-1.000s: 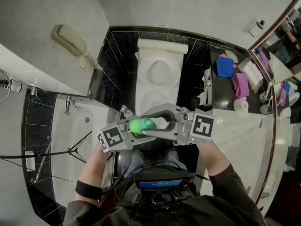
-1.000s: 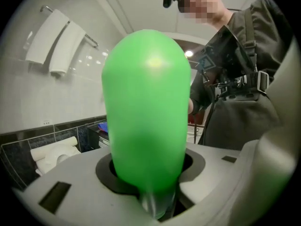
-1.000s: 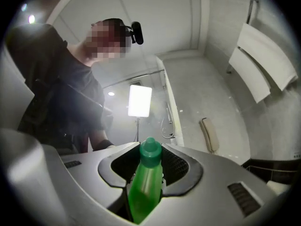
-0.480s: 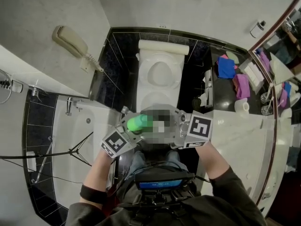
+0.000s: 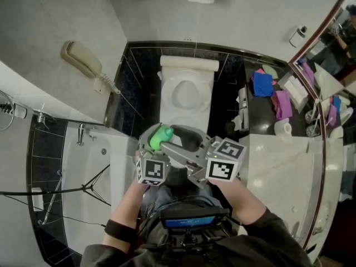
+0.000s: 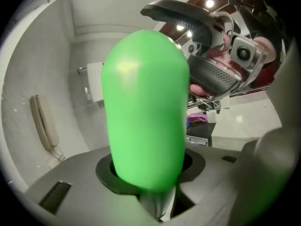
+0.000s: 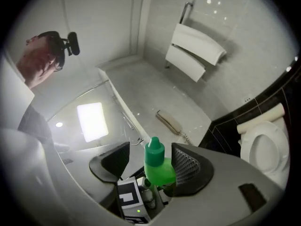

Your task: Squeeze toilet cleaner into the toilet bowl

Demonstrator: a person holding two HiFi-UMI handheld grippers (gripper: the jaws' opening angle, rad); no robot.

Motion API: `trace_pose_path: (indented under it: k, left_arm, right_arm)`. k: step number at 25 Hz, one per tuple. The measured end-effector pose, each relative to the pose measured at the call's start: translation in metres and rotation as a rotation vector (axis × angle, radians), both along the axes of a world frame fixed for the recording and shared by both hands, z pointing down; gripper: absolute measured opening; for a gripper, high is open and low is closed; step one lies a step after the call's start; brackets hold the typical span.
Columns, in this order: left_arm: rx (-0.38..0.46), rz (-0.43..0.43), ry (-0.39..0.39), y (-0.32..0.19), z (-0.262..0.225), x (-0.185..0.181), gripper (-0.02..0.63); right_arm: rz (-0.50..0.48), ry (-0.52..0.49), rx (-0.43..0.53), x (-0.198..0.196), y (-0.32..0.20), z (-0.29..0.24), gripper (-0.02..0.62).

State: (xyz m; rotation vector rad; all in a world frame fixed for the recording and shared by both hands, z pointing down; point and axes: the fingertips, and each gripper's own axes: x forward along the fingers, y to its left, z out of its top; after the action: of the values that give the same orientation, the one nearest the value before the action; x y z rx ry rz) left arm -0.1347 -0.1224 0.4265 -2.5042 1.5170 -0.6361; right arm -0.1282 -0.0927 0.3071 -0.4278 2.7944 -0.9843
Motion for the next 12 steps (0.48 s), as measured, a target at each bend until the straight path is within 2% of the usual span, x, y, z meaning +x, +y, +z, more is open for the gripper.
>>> trace_pose_path:
  k: [3,8,11,12]
  left_arm:
    - [0.025,-0.070,-0.019,-0.0052,0.0026,-0.0059,0.190]
    - [0.035,-0.068,-0.072,-0.0025,0.0093,-0.0038,0.190]
    - [0.030,-0.077,-0.077,-0.0001,0.0037,-0.0018,0.190]
    - [0.027,-0.073,-0.078,0.0011,0.0046,-0.0011,0.190]
  right_arm:
    - [0.043,0.004,-0.084,0.0008,-0.0039,0.0061,0.302]
    - [0.061,-0.018,-0.143,0.0010,-0.0032,0.0103,0.293]
    - [0.057,-0.013,-0.128,0.0005,-0.0013,0.0078,0.215]
    - [0.060,-0.003,-0.119,0.0012,-0.0010,0.0079,0.157]
